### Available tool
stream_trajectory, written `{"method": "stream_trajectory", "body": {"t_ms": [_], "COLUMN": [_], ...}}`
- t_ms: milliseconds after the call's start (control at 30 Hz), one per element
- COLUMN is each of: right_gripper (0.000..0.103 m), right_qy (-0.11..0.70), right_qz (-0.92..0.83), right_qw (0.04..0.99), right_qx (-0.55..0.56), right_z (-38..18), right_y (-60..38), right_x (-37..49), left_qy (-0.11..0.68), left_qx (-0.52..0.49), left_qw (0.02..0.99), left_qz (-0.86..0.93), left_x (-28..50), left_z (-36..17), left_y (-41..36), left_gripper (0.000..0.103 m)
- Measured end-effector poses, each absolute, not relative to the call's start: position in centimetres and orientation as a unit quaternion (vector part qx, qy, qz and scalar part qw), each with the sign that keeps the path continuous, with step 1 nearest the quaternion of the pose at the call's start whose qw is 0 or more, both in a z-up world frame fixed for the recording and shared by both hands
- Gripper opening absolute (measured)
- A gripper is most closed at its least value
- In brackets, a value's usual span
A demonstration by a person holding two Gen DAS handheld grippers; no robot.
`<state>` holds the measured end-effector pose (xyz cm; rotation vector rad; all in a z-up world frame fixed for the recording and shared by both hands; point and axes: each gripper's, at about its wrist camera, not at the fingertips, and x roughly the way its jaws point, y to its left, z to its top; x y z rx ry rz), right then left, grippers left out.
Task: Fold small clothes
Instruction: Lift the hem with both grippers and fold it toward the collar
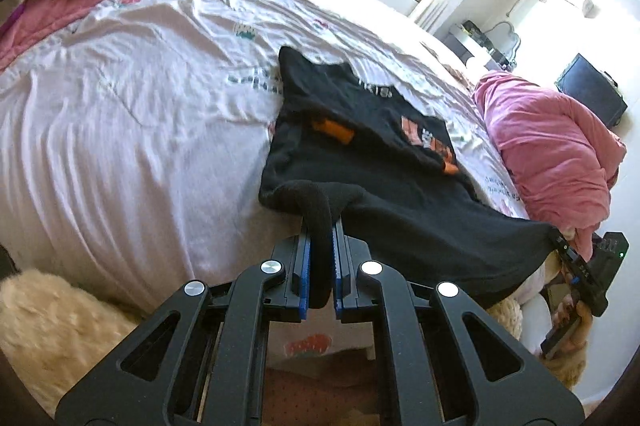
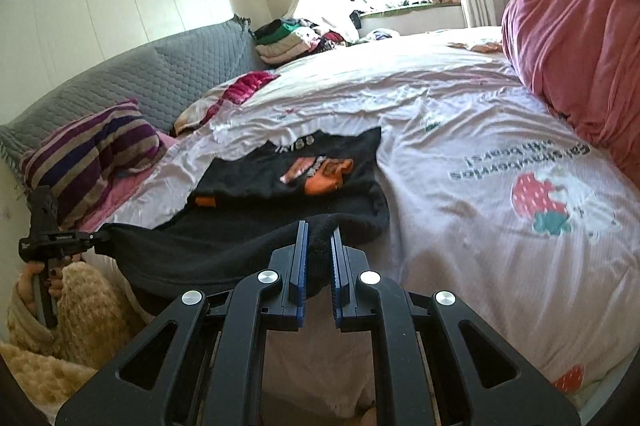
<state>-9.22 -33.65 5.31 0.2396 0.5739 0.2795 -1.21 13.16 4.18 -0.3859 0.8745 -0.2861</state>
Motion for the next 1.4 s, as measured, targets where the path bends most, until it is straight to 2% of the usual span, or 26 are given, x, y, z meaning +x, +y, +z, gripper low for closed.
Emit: {"method": "stream_trajectory", "body": {"t_ms": [767,1400], "right_gripper": [0.009,0.009], "right_qy": [0.252,0.259], "right_qz": [0.103,0.084], "right_qw": [0.956,0.958], "right_qx": [0.111,0.088], "right_z": [8.7,8.7], "right_y": [-34.1,-33.7], "right_x": [-0.7,6.5], "left_qy": [0.367,0.374], "left_qx": [-0.166,-0.129], "left_qw": [0.908,0.913], "left_qz": [-0.115,-0.095], "left_x": [6.8,13.8], "left_z": [8.6,9.0], "left_y": [12.3,11.1], "left_gripper": [0.003,0.003]}}
